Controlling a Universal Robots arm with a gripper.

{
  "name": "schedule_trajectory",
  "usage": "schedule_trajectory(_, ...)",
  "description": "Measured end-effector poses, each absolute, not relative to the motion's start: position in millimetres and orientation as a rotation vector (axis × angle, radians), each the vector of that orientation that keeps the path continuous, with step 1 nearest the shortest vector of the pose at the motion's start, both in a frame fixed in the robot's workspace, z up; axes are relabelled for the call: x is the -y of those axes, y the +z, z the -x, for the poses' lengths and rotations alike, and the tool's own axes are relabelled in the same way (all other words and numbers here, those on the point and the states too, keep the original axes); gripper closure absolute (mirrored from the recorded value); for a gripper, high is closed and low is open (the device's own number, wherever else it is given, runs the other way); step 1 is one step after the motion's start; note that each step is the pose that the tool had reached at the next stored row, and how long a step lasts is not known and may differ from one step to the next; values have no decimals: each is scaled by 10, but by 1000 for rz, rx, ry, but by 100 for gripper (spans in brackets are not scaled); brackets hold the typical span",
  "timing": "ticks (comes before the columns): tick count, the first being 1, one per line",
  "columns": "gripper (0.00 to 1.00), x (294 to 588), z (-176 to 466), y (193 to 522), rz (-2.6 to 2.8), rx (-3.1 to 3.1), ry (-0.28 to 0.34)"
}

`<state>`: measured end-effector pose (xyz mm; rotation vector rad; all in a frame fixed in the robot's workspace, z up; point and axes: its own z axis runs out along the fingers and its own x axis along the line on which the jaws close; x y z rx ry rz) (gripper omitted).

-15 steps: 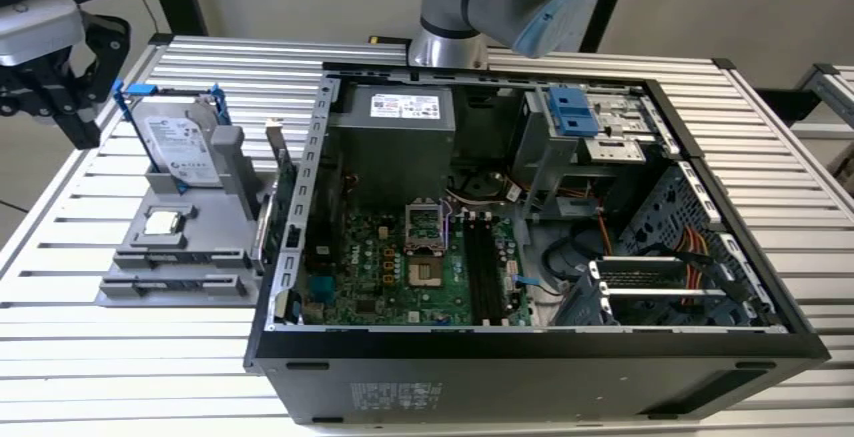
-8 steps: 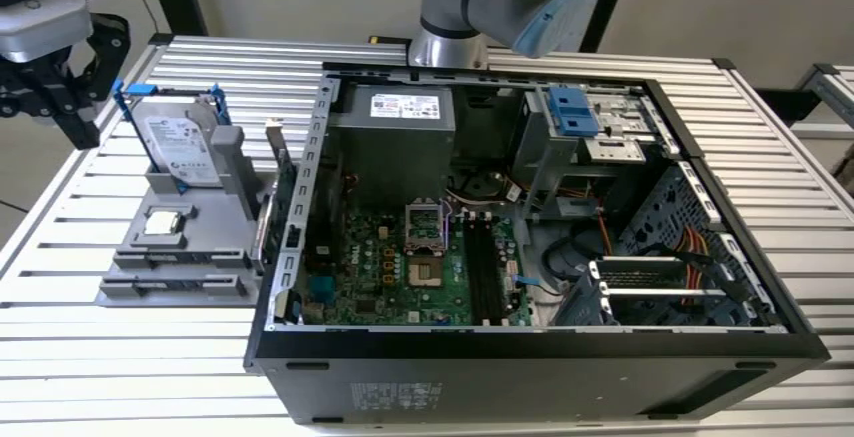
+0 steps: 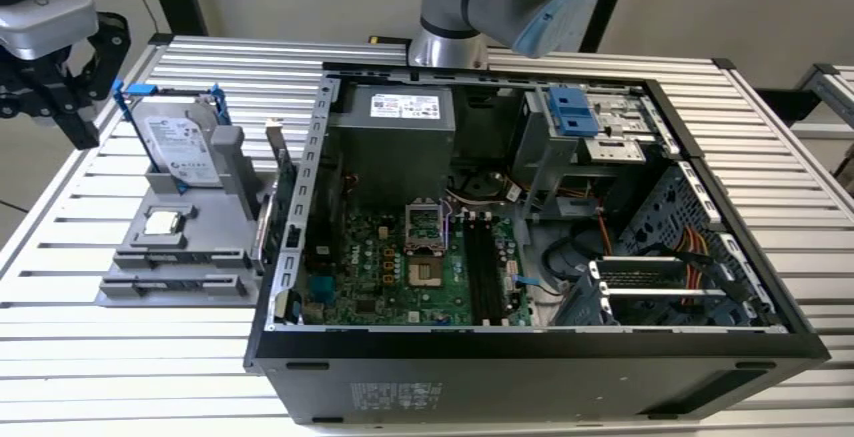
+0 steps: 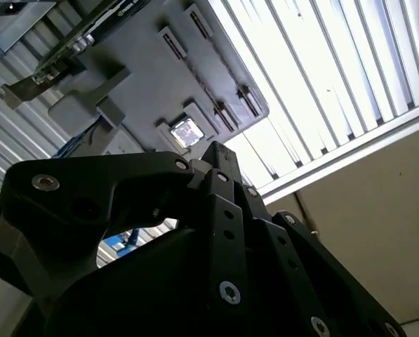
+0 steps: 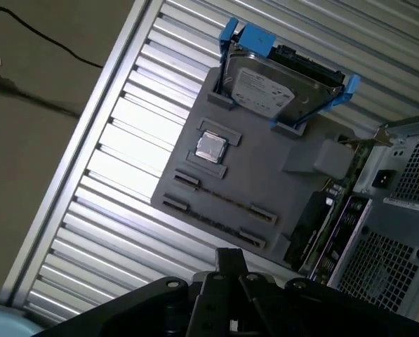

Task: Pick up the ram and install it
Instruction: 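Pick up the ram and move it above insertion slot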

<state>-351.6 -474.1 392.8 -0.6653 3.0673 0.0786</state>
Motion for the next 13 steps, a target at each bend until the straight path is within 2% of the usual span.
schedule_trajectory(13,100,4742,3516,3930,830,-3028,76)
